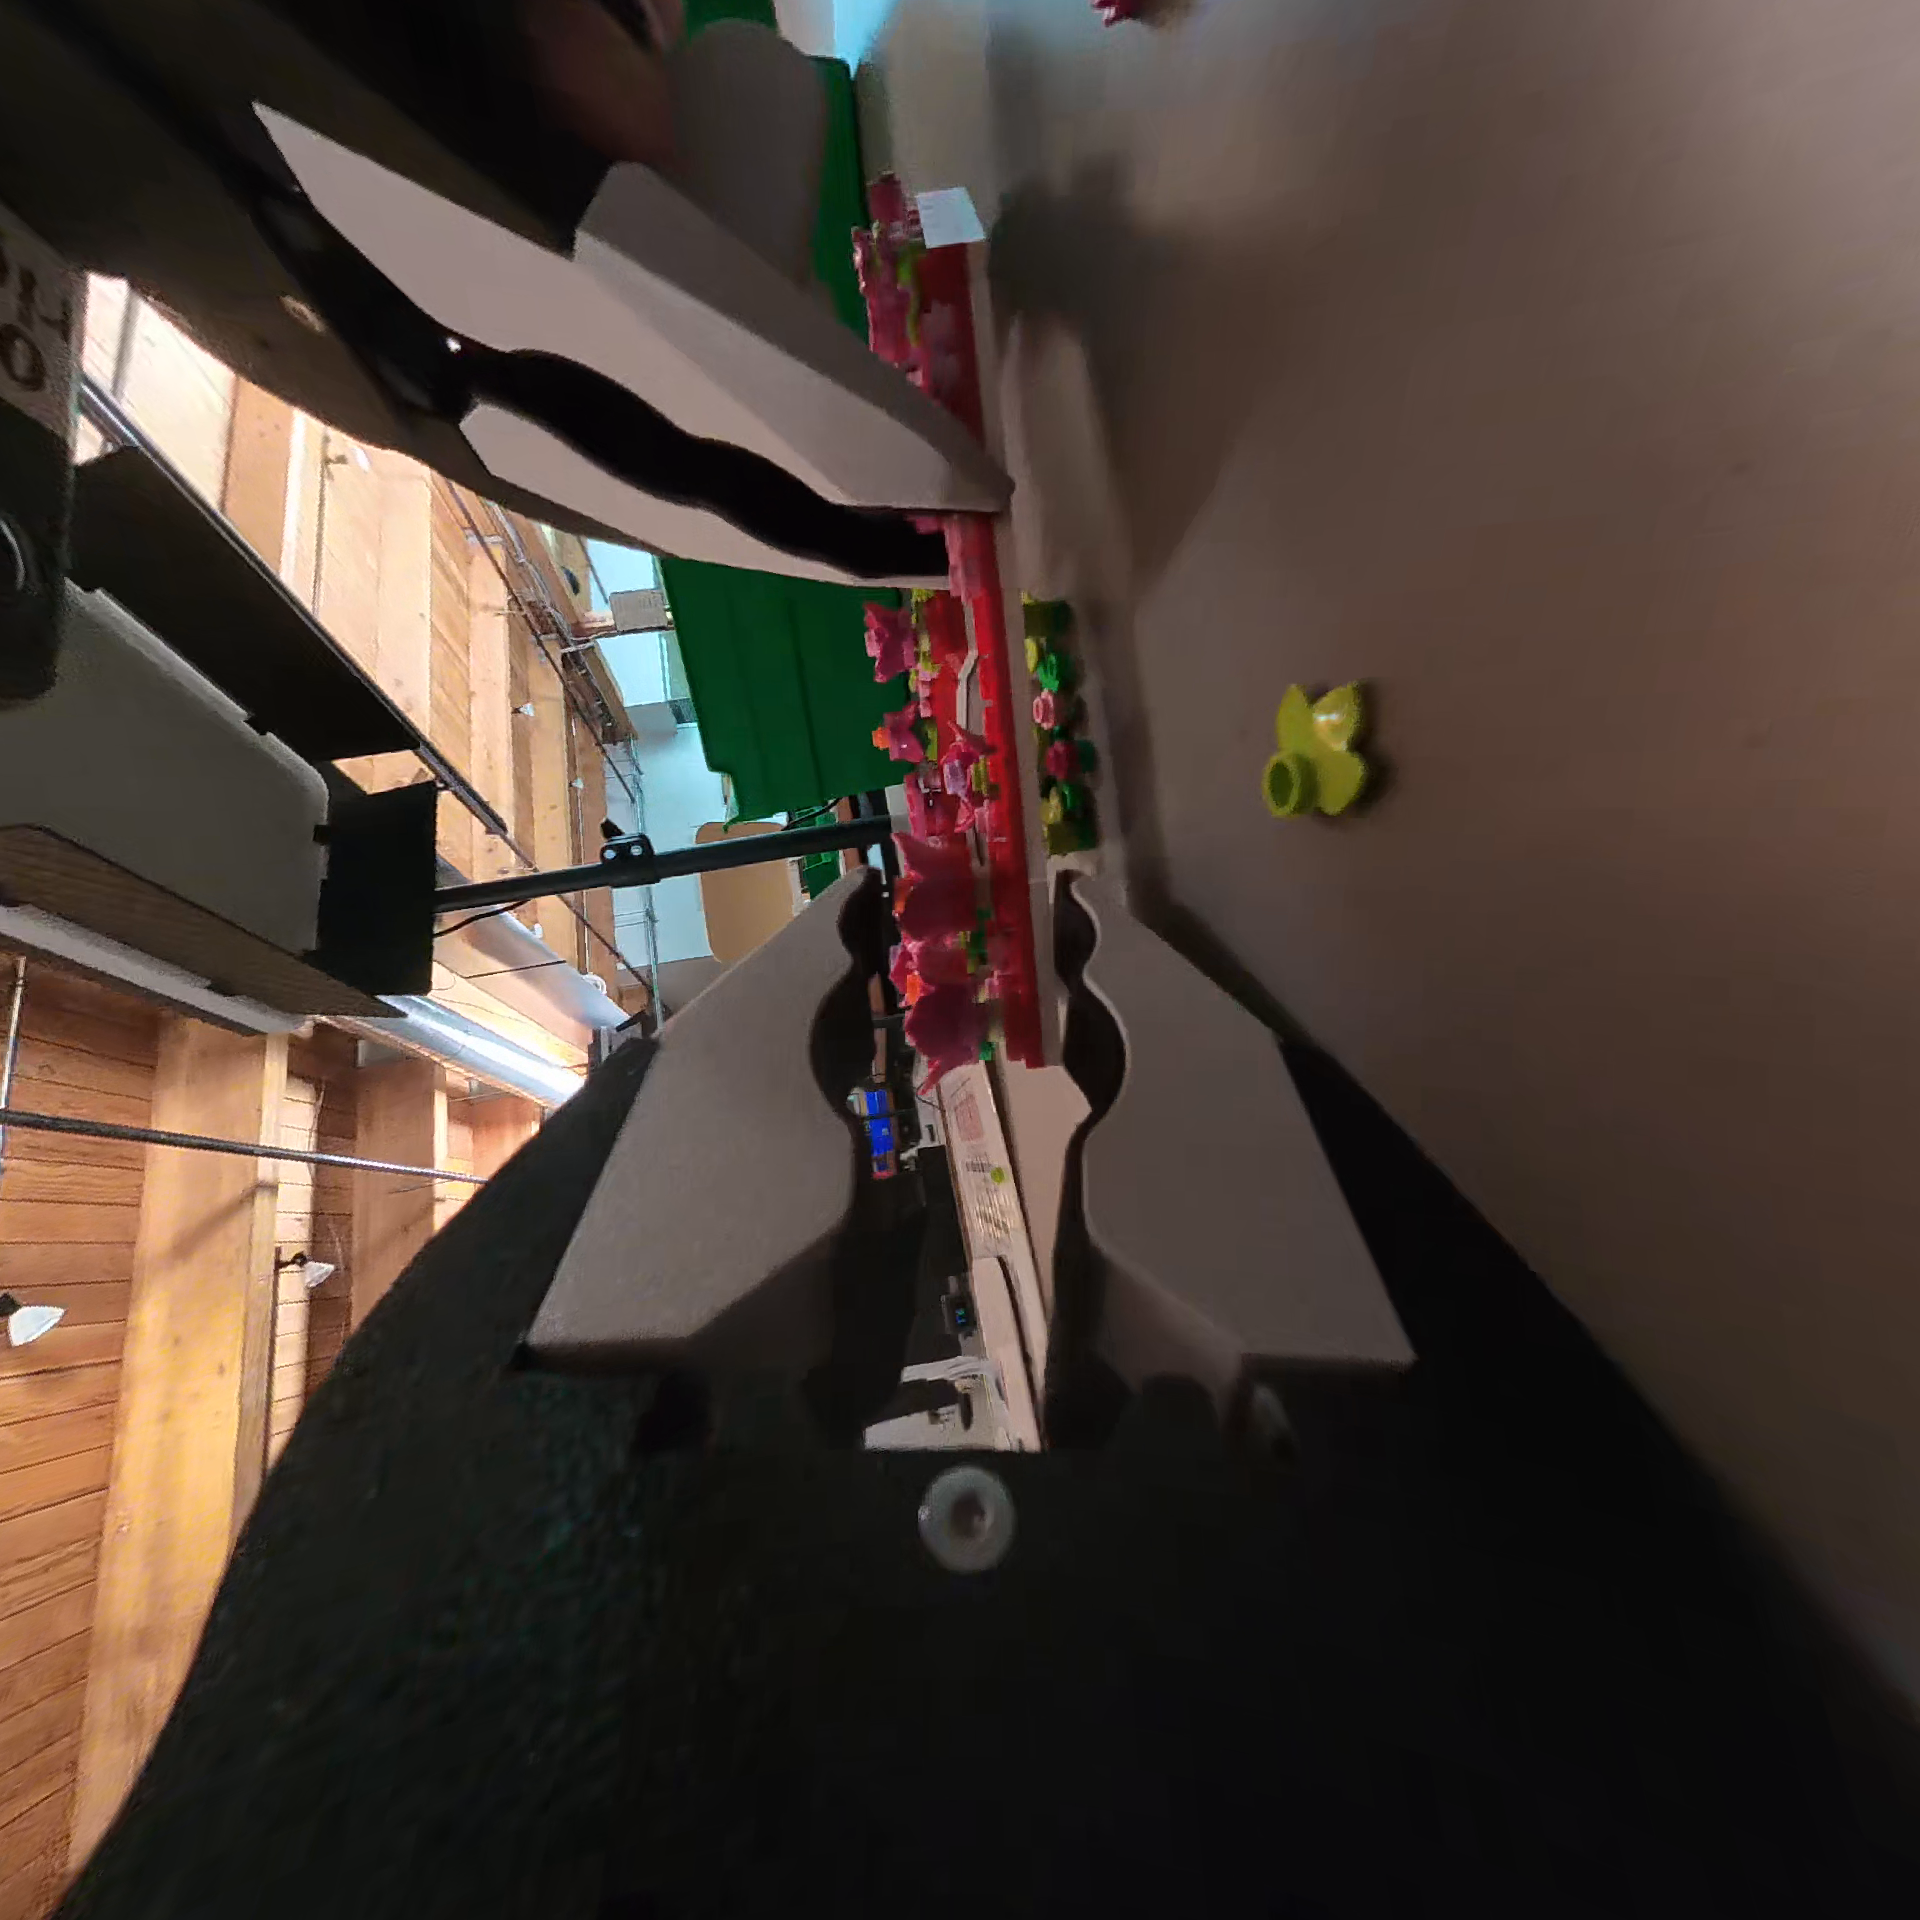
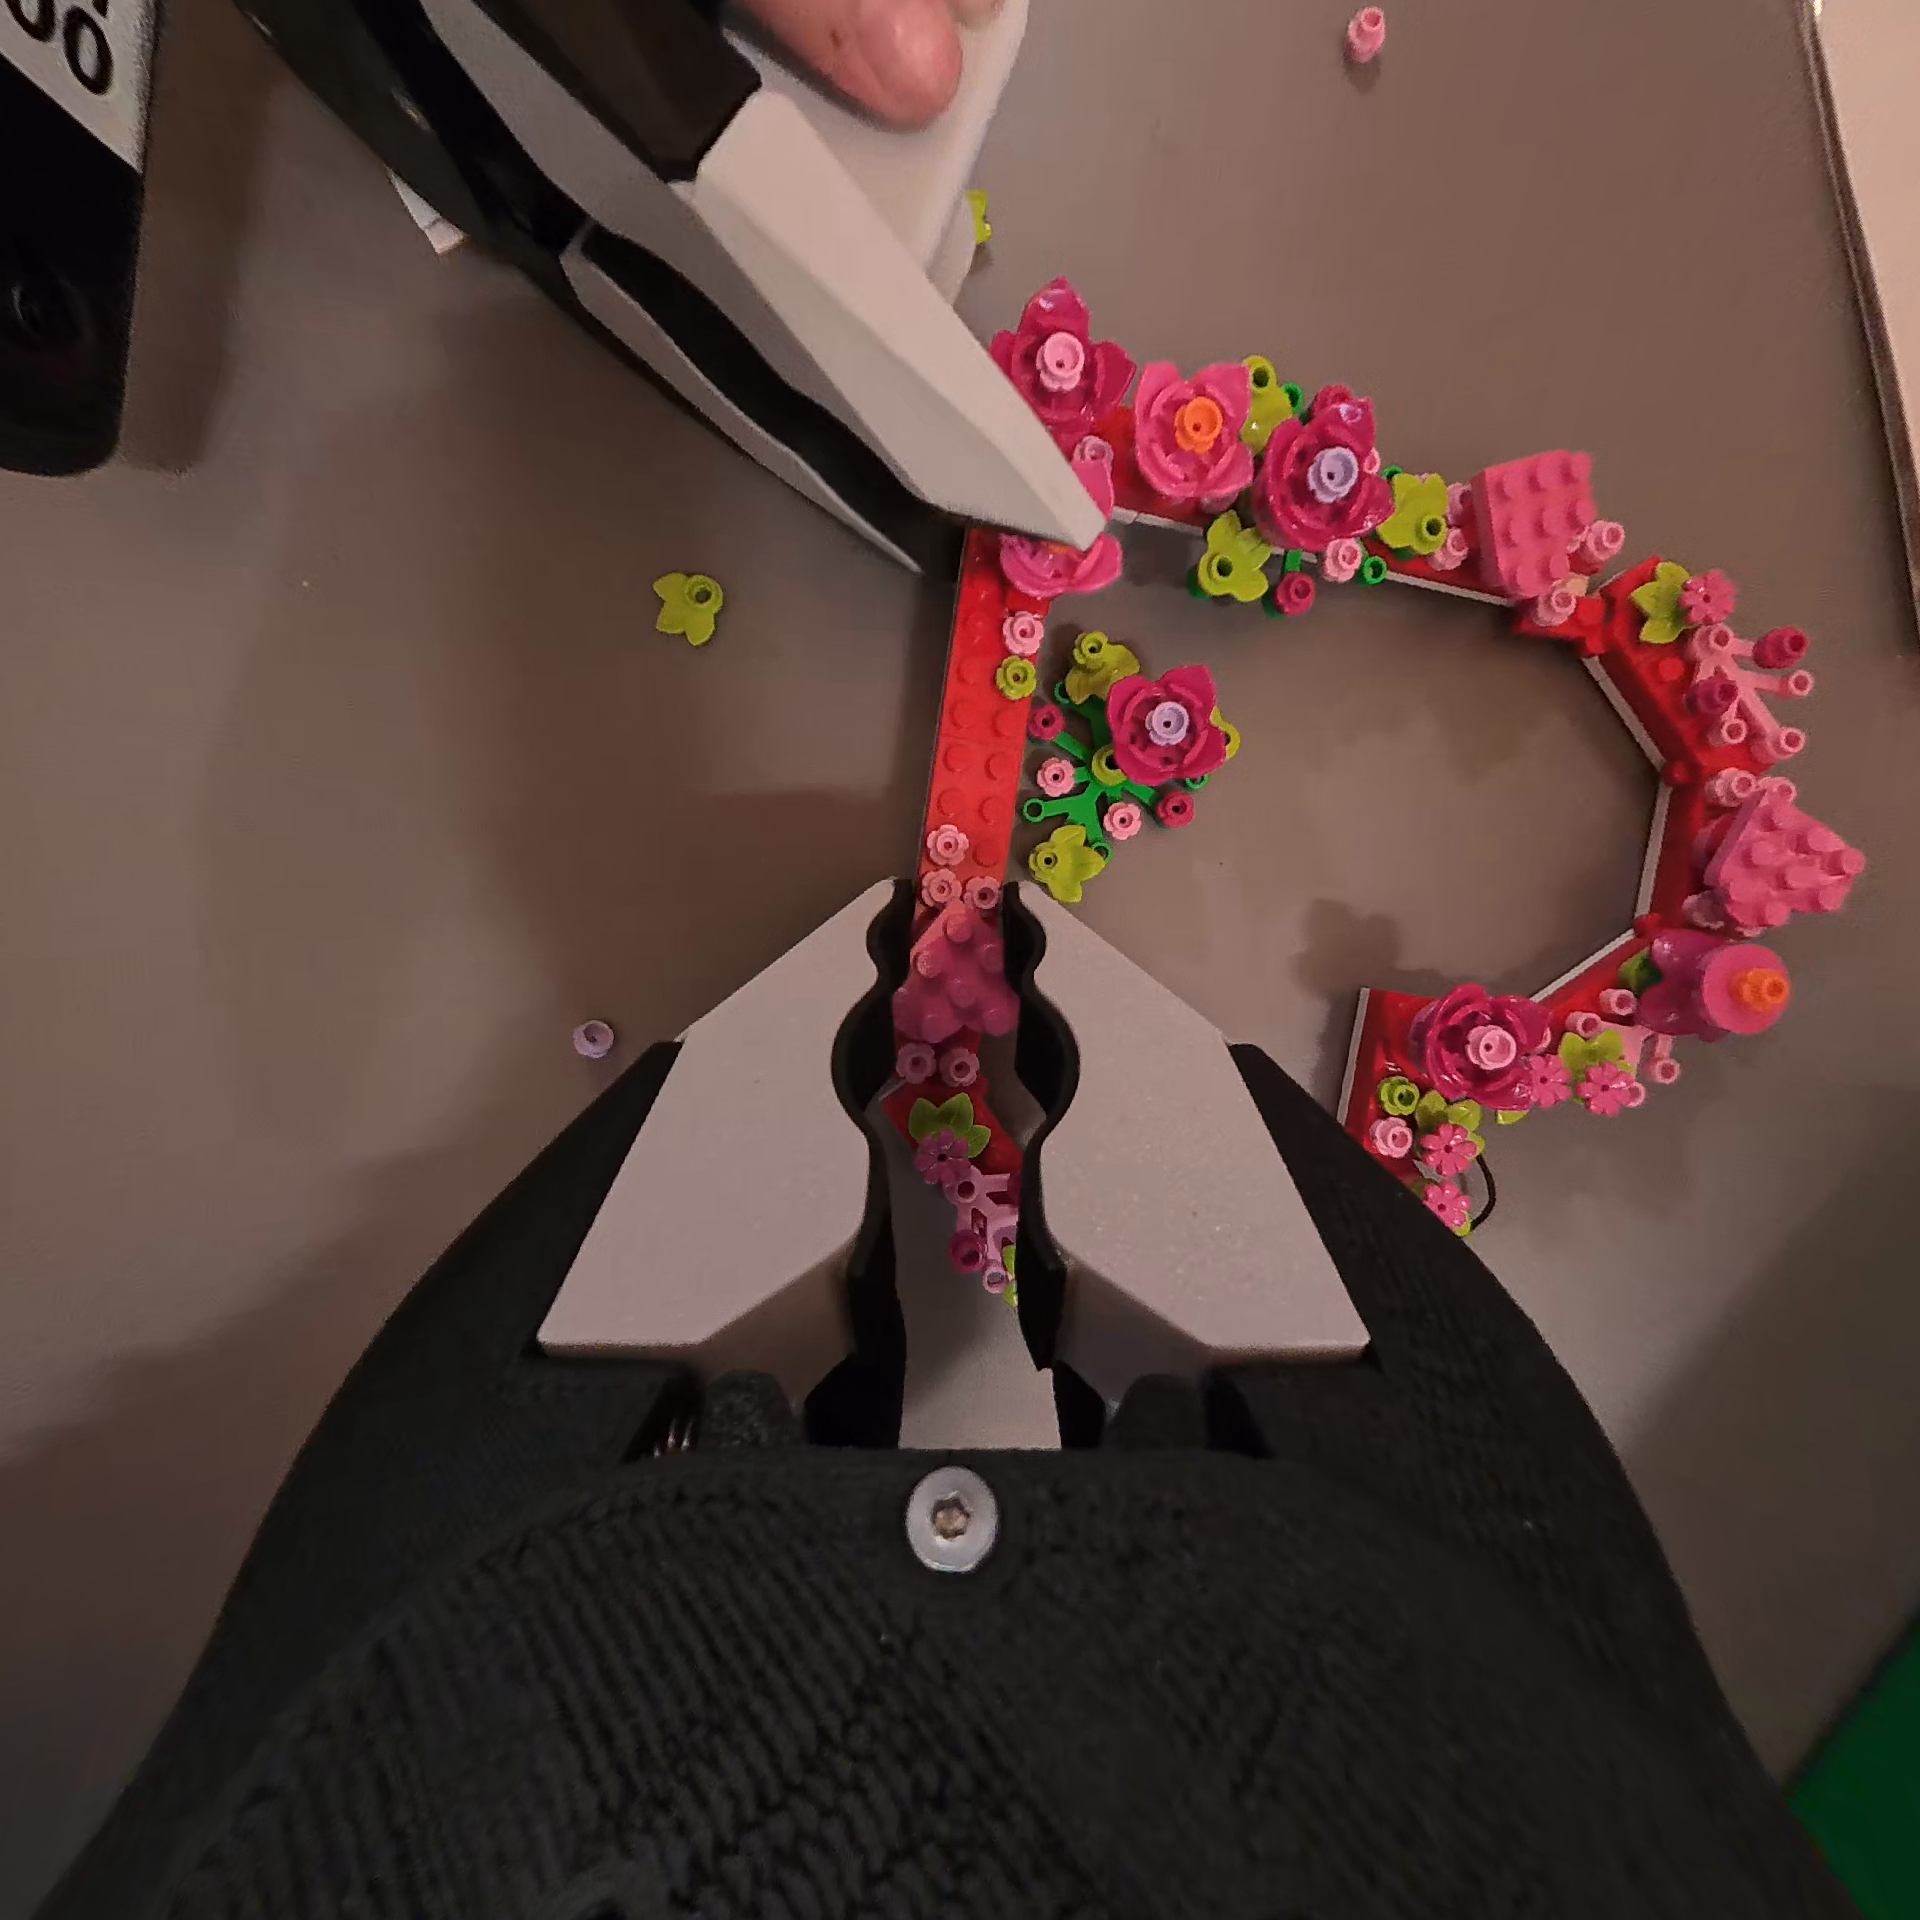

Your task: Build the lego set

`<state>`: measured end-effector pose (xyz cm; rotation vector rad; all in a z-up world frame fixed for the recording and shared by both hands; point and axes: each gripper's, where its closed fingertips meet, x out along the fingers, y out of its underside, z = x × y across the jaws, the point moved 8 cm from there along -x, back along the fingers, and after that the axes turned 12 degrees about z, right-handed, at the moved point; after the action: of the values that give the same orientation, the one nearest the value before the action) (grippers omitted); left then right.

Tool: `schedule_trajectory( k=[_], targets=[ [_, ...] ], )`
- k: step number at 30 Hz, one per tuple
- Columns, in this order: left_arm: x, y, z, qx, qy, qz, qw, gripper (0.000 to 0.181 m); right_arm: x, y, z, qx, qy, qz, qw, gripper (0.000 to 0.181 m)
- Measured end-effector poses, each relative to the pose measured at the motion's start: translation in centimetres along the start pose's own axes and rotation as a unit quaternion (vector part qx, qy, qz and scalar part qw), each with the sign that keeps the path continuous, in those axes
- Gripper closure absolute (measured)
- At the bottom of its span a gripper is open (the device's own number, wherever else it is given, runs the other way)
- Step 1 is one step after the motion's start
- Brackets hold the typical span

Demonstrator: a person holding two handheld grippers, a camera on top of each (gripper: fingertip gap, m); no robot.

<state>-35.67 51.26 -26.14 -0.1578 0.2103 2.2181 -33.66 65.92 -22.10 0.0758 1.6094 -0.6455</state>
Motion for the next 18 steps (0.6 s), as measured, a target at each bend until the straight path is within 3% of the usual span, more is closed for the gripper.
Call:
schedule_trajectory(
  k=[6,11,13,18],
  targets=[
    [0.1,-0.1,0.1,-0.010,-0.021,0.017,1.000,0.155,-0.7,0.3,0.0,0.020,-0.010,-0.011,1.000,0.164],
    [0.3,0.0,0.1,-0.028,-0.009,0.018,0.999,0.156,-3.6,-0.8,-2.3,0.058,0.061,-0.121,0.989,0.156],
    [0.4,-0.1,0.1,-0.029,-0.011,0.015,0.999,0.156,-2.8,-1.5,-2.7,0.039,0.081,-0.109,0.990,0.153],
    [0.5,0.0,0.1,-0.032,-0.010,0.013,0.999,0.156,0.3,-2.5,-3.0,0.019,0.053,-0.052,0.997,0.151]
  ],
)
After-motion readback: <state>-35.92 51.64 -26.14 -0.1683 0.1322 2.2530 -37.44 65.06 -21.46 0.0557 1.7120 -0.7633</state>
